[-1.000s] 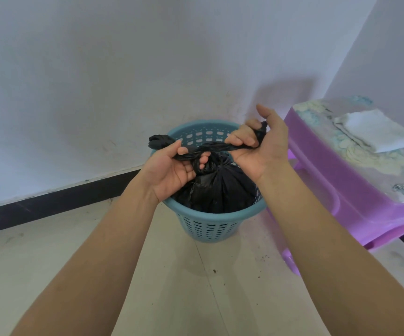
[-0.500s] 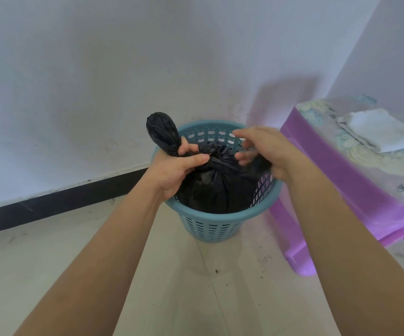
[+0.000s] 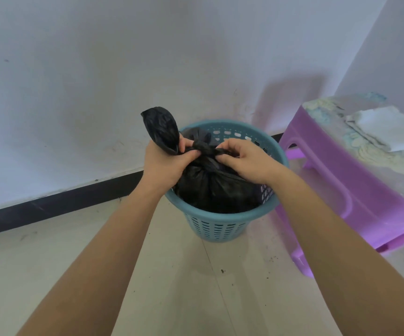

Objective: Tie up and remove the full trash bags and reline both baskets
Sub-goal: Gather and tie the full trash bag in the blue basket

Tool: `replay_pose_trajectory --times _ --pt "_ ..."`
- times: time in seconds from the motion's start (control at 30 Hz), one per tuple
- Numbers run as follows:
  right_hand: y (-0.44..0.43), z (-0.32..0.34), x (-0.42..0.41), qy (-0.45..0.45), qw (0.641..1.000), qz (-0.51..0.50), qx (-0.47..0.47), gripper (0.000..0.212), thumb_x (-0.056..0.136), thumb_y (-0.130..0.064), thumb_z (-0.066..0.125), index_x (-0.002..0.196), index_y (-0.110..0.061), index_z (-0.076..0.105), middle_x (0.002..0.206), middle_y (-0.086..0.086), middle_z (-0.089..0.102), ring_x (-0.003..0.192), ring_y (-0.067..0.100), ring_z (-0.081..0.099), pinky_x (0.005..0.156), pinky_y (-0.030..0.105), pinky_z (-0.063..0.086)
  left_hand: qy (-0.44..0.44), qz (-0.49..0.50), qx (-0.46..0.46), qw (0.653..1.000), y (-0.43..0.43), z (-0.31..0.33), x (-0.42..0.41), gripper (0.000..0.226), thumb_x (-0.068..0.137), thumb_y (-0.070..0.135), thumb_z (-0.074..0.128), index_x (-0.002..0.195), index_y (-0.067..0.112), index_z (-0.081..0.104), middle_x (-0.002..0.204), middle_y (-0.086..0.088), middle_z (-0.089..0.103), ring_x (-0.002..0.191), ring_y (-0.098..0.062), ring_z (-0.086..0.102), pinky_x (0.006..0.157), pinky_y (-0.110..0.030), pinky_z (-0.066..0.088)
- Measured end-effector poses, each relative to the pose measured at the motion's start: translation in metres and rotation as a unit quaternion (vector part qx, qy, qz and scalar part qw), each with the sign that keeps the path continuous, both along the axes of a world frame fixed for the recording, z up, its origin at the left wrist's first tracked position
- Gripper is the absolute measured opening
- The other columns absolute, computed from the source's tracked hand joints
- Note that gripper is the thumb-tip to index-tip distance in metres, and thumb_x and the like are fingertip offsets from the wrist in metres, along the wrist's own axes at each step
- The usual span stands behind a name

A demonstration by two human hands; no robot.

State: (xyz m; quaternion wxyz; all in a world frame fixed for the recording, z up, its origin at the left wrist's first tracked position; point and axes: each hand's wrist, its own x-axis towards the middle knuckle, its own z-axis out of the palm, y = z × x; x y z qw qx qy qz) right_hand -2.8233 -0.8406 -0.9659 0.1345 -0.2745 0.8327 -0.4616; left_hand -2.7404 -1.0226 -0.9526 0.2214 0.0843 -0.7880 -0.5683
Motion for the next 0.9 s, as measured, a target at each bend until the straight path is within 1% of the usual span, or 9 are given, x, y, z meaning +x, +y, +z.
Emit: replay_pose_trajectory --times 0.1,0.2,0.27,0.33,0.43,0.53,0.7,0.8,0.9 --pt "-0.002 0.001 0.002 -0.031 0.999 0.021 0.013 0.008 0.095 -0.022 0.064 0.094 -0.03 0.065 0.095 -0.004 0.072 0.093 0.018 0.068 0.096 0.043 0.052 0.034 0.135 -0.017 0.99 -0.003 -0.007 -0.003 0.038 0.075 0.004 0.072 0.055 0.028 0.05 0.077 0.01 0.072 0.081 -0.004 0.07 0.09 -0.035 0.055" --pt "-0.004 0.002 0.002 -0.007 0.999 0.009 0.038 0.005 0.093 -0.027 0.066 0.098 -0.029 0.067 0.099 0.002 0.073 0.098 0.024 0.068 0.096 0.046 0.051 0.018 0.159 0.014 0.987 -0.003 -0.011 -0.005 0.025 0.076 0.009 0.072 0.077 0.027 0.056 0.074 0.01 0.066 0.076 -0.005 0.067 0.086 -0.03 0.054" --pt "-0.004 0.005 0.002 -0.005 0.999 -0.011 0.04 0.013 0.095 -0.033 0.064 0.106 -0.027 0.068 0.103 -0.002 0.072 0.1 0.017 0.067 0.099 0.04 0.049 0.004 0.158 0.006 0.987 -0.001 -0.011 -0.005 0.019 0.079 0.011 0.07 0.086 0.023 0.057 0.077 0.01 0.065 0.08 -0.006 0.065 0.087 -0.03 0.053" --pt "-0.006 0.008 0.004 0.003 0.999 -0.04 0.017 0.022 0.097 -0.044 0.057 0.11 -0.03 0.068 0.103 -0.013 0.07 0.101 0.007 0.064 0.1 0.033 0.048 0.0 0.153 -0.025 0.988 0.002 -0.011 -0.005 0.014 0.082 0.013 0.065 0.083 0.025 0.057 0.08 0.007 0.066 0.084 -0.012 0.065 0.088 -0.035 0.052" --pt "-0.013 0.012 0.01 0.061 0.997 -0.053 -0.007 0.024 0.093 -0.05 0.06 0.108 -0.034 0.071 0.091 -0.028 0.068 0.091 -0.009 0.061 0.092 0.023 0.048 -0.027 0.129 -0.033 0.991 0.005 -0.007 -0.006 0.017 0.085 0.015 0.061 0.079 0.031 0.055 0.081 0.002 0.07 0.084 -0.018 0.067 0.085 -0.041 0.054" --pt "-0.019 0.009 0.015 0.102 0.994 -0.041 -0.003 0.029 0.083 -0.051 0.071 0.107 -0.034 0.073 0.099 -0.022 0.072 0.098 -0.004 0.064 0.097 0.03 0.05 -0.035 0.069 0.138 0.987 0.007 -0.002 -0.005 0.016 0.087 0.007 0.061 0.087 0.023 0.06 0.084 -0.008 0.073 0.082 -0.023 0.071 0.079 -0.042 0.058" --pt "-0.018 0.006 0.016 0.127 0.987 -0.09 -0.043 0.019 0.075 -0.037 0.083 0.088 -0.04 0.07 0.093 -0.01 0.069 0.092 0.008 0.064 0.091 0.033 0.05 -0.08 -0.023 0.342 0.936 0.007 0.001 -0.001 0.03 0.092 -0.004 0.052 0.109 0.011 0.071 0.102 -0.01 0.074 0.094 -0.02 0.072 0.077 -0.03 0.059" --pt "-0.015 0.007 0.017 0.136 0.984 -0.102 -0.05 0.018 0.074 -0.031 0.086 0.085 -0.036 0.073 0.09 -0.006 0.069 0.088 0.01 0.063 0.088 0.033 0.051 -0.094 -0.045 0.414 0.904 0.005 -0.002 -0.001 0.032 0.09 -0.001 0.051 0.115 0.004 0.07 0.103 -0.013 0.073 0.095 -0.021 0.07 0.077 -0.029 0.057" --pt "-0.012 0.005 0.017 0.134 0.984 -0.099 -0.059 0.017 0.072 -0.032 0.087 0.082 -0.036 0.074 0.087 -0.008 0.07 0.086 0.01 0.064 0.086 0.032 0.051 -0.056 -0.051 0.408 0.91 0.009 -0.004 -0.002 0.029 0.087 0.004 0.067 0.115 -0.005 0.067 0.103 -0.018 0.072 0.098 -0.025 0.069 0.087 -0.035 0.057"
